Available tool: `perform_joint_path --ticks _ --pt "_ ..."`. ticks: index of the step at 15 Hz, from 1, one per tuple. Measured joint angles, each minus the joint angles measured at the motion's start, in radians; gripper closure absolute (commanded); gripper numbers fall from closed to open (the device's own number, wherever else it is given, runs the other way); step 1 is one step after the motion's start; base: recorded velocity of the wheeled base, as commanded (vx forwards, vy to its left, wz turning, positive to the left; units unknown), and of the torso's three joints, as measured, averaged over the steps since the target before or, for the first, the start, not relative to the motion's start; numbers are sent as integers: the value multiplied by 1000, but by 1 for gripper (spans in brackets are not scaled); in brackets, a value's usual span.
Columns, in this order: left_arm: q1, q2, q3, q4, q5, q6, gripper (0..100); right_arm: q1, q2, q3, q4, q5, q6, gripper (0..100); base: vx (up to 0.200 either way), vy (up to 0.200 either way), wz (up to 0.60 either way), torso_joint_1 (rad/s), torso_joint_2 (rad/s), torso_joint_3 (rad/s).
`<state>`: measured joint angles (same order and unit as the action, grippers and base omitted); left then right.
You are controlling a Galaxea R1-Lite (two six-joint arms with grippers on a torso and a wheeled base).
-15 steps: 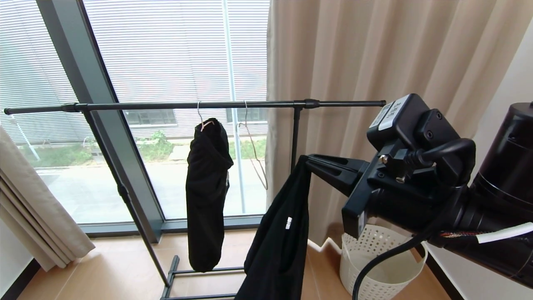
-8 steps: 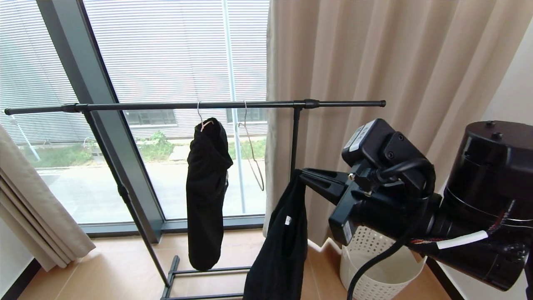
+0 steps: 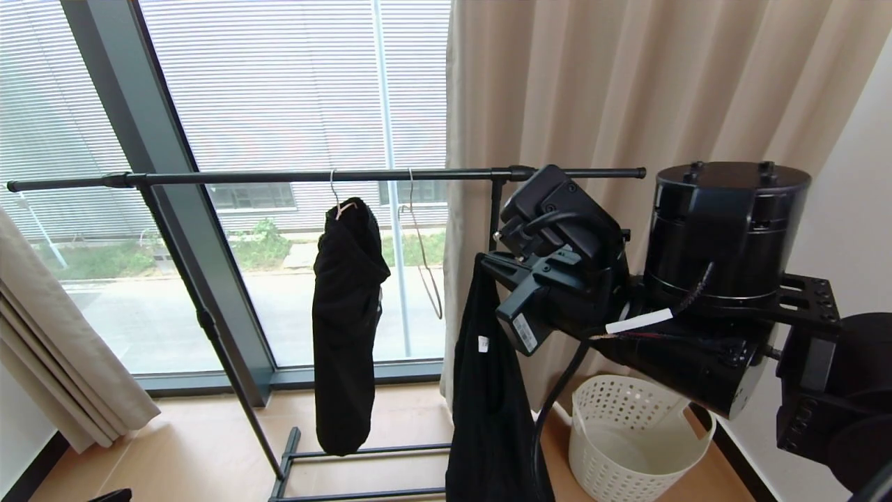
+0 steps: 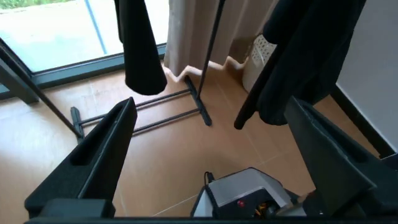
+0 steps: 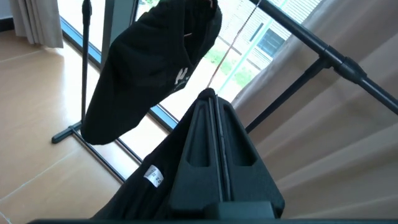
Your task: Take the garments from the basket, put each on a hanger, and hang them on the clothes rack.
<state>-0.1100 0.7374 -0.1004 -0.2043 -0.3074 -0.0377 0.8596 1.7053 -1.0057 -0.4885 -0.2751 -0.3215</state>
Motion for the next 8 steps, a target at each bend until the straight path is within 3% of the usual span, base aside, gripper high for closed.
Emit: perform_joint_path --ticks 4,8 --pt "-138 357 -202 -125 -7 -123 0 -50 23 -22 53 22 130 100 0 0 0 0 0 0" --pt "-277 603 -395 -135 0 -150 0 -70 36 -31 55 33 140 100 0 0 0 0 0 0"
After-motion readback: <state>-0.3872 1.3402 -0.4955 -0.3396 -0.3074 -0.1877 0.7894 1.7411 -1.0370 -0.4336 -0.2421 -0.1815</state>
